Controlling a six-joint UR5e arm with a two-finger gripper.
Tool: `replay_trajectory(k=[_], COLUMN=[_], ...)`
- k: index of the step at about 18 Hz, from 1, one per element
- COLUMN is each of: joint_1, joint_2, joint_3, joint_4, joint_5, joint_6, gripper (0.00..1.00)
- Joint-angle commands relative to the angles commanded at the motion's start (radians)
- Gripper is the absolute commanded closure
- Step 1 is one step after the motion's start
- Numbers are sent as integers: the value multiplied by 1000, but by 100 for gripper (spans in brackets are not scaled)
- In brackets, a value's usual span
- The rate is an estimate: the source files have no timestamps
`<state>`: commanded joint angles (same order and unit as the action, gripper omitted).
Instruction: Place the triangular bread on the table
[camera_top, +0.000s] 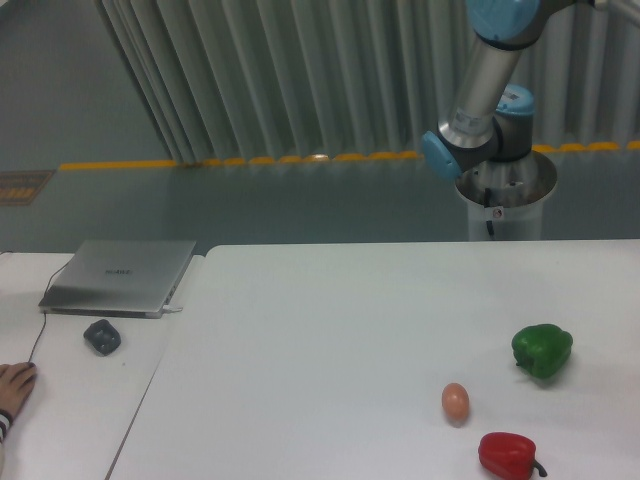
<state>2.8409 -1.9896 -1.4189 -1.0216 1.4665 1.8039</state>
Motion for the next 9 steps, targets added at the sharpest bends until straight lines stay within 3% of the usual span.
replay_trajectory(k=[9], joint_1=[3], joint_2=[-9], joint_3=[-5], joint_4=[0], joint_5=[-2], joint_6=[-11], gripper=[0])
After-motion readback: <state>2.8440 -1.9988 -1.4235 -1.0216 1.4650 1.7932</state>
